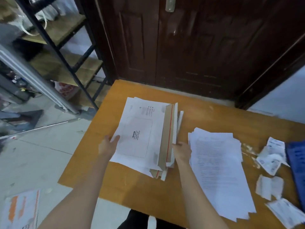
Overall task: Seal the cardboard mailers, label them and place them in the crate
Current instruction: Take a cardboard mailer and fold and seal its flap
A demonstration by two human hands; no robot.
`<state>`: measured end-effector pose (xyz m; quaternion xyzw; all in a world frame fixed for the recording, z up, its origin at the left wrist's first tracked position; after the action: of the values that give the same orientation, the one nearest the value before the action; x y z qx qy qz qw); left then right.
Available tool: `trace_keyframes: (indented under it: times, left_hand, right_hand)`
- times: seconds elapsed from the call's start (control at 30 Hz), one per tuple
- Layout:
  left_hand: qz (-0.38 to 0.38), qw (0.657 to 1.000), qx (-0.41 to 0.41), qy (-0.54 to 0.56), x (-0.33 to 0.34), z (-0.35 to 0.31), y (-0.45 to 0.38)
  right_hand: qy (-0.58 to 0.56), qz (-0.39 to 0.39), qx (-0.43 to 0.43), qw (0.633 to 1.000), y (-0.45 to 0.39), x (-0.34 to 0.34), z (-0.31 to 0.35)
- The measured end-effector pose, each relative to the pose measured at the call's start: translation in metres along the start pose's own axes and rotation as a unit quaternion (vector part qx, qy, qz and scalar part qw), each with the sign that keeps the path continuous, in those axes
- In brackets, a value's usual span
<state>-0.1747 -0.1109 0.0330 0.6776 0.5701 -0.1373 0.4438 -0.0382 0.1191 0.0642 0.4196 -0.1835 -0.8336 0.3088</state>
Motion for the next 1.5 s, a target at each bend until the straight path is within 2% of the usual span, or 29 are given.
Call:
trace_keyframes:
  times: [0.17,0.33,0.43,0.53,0.63,0.73,0.87,0.97,1.07,1.17,1.23,1.33,1.43,1.5]
  left_hand:
    - [0.011,1.000,0.013,0.002,0.007,-0.005,-0.016]
    - [-0.014,0.998,0.036,-0.051,0.009,-0.008,-0.022]
    - [-0.037,0.994,0.067,-0.078,0.012,-0.007,-0.021]
    - [-0.062,0.994,0.048,-0.073,0.016,-0.003,-0.020]
    - [-0.104,0.993,0.021,-0.047,0.015,-0.003,-0.020]
    - [-0.070,0.997,0.012,0.011,0.016,-0.010,-0.021]
    - [-0.035,0.998,0.011,0.046,0.021,-0.023,-0.022]
    - [-0.019,1.000,0.000,-0.010,0.026,-0.034,-0.012]
    - [-0.044,0.990,0.064,-0.120,0.037,-0.050,0.003]
    - [-0.005,0.979,0.194,-0.061,0.059,-0.081,0.026]
    - [0.047,0.967,0.250,-0.017,0.078,-0.102,0.047]
    - [0.133,0.953,0.269,-0.044,0.104,-0.120,0.072]
    - [0.148,0.931,0.303,-0.140,0.120,-0.123,0.083]
    - [0.155,0.927,0.307,-0.152,0.125,-0.124,0.091]
  right_hand:
    - [0.052,0.009,0.027,0.998,-0.002,0.012,-0.006]
    - [0.036,-0.008,0.003,0.999,-0.002,0.020,-0.006]
    - [-0.006,0.066,-0.015,0.998,0.004,0.024,-0.003]
    - [-0.033,0.120,0.003,0.992,0.005,0.026,-0.006]
    - [-0.069,0.086,0.026,0.994,0.001,0.025,-0.013]
    - [-0.131,0.066,0.059,0.987,-0.001,0.019,-0.017]
    - [-0.165,0.028,0.057,0.984,-0.002,0.010,-0.022]
    - [-0.193,0.010,0.057,0.979,-0.001,0.000,-0.030]
    - [-0.219,0.034,0.051,0.974,0.001,-0.010,-0.038]
    - [-0.235,0.085,0.042,0.967,0.003,-0.018,-0.045]
    - [-0.236,0.126,0.045,0.962,0.004,-0.024,-0.049]
    - [-0.246,0.160,0.055,0.954,0.004,-0.031,-0.055]
    - [-0.258,0.184,0.041,0.948,0.002,-0.043,-0.062]
    - [-0.258,0.208,0.035,0.943,0.000,-0.054,-0.065]
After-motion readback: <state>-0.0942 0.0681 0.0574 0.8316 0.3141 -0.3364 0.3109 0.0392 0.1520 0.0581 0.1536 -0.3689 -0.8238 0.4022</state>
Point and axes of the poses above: each hand's wrist, its own y-axis away from the middle knuckle, its own x-axis out of the palm, z = x × y, the point moved 1 cm from there along -y, towards the middle knuckle, and after that the axes turned 5 degrees about -z, right-handed, at the moved point
